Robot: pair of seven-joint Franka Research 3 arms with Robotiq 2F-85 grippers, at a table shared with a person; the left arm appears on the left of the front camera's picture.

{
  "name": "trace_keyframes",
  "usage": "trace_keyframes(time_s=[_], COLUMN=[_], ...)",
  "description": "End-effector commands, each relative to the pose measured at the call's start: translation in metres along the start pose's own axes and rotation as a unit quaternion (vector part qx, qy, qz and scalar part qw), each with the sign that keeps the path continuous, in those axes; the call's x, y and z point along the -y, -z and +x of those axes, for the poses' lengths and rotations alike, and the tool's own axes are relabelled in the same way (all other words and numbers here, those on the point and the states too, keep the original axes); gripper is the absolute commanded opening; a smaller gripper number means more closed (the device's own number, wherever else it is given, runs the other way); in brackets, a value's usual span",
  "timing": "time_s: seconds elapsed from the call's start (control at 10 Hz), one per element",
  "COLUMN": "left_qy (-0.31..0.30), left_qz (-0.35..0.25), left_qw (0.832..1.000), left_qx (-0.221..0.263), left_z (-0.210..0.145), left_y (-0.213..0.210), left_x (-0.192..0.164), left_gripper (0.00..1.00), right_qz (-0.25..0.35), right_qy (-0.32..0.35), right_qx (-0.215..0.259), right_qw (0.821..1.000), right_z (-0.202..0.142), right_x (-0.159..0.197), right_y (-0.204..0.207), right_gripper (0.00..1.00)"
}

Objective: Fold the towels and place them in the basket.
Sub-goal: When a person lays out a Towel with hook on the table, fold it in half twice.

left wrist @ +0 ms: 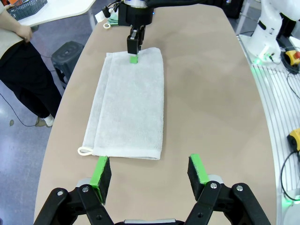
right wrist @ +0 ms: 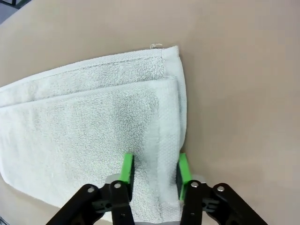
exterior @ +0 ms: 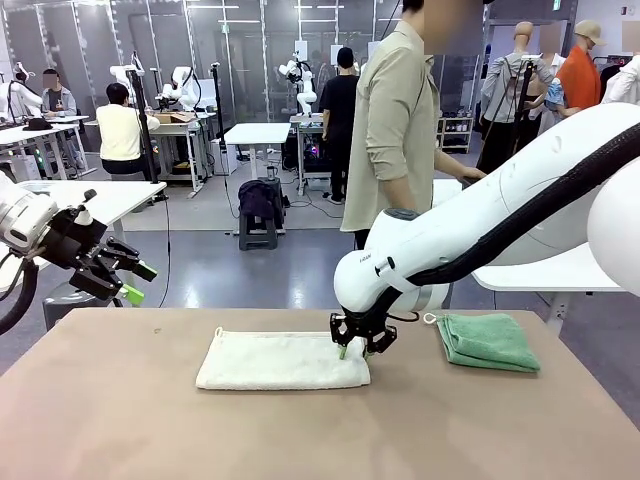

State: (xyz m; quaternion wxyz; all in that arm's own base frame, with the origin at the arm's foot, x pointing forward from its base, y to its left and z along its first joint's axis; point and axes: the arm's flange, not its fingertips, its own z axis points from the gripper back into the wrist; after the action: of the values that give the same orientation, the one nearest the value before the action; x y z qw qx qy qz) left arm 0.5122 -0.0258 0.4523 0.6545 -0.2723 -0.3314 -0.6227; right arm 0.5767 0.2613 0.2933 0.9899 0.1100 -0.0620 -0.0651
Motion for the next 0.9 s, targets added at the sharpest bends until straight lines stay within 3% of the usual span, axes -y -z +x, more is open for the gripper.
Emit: trace_keyframes(time_s=[0.0, 0.2, 0.3, 0.8], left_qy=[-0.005, -0.005, -0.005, -0.005], left_qz=[0.002, 0.002, 0.002, 0.002], left_qw=[1.000, 1.000, 1.000, 1.000], left_qx=[-0.002, -0.002, -0.002, -0.002], left_z=[0.001, 0.001, 0.001, 0.001], left_y=[0.000, 0.000, 0.000, 0.000], left_x=[0.000, 0.000, 0.000, 0.000], left_gripper=[0.84, 0.84, 0.84, 0.84], right_qz=[-0.022, -0.028, -0.029, -0.030], right_qy=[0.016, 0.019, 0.019, 0.015], right_qx=[0.004, 0.003, 0.003, 0.011], right_qw=[1.000, 0.999, 0.999, 0.999], right_z=[0.003, 0.003, 0.003, 0.006], right_x=[-0.009, -0.008, -0.008, 0.005], right_y=[0.002, 0.002, 0.002, -0.004], right_gripper=[0.22, 0.03, 0.00, 0.00])
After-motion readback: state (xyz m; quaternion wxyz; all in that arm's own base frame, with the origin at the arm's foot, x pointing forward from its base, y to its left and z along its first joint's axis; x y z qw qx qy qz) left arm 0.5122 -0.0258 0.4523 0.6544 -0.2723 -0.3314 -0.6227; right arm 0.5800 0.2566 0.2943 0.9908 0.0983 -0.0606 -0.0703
